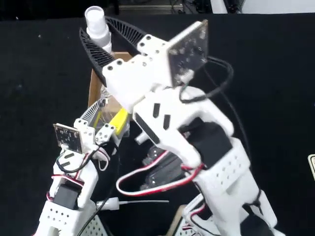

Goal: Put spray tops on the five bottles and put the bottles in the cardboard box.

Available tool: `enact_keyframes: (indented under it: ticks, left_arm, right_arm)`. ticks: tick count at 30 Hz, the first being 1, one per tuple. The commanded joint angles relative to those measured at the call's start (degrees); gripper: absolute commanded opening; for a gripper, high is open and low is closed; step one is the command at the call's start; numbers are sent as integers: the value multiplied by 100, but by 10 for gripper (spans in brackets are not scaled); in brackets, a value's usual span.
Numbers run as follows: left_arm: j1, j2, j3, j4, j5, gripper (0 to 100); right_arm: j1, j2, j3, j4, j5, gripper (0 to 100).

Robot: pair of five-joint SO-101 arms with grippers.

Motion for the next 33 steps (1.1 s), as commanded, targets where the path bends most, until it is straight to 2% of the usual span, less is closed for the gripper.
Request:
enact_keyframes:
  ticks: [1,7,10,15,33]
  left_arm:
    - [48,-53,127,26,9,33]
    - [48,-53,127,35,9,33]
    - [48,-53,127,35,-9,33]
    - [48,-53,127,44,-484,30]
    - [48,-53,127,44,-466,31]
  right_arm:
    - [-97,312,-330,62,62,11]
    - [-88,585,-382,18,62,11]
    - [9,611,-382,9,308,11]
    - [62,611,-567,18,457,11]
    - [70,620,-497,316,466,11]
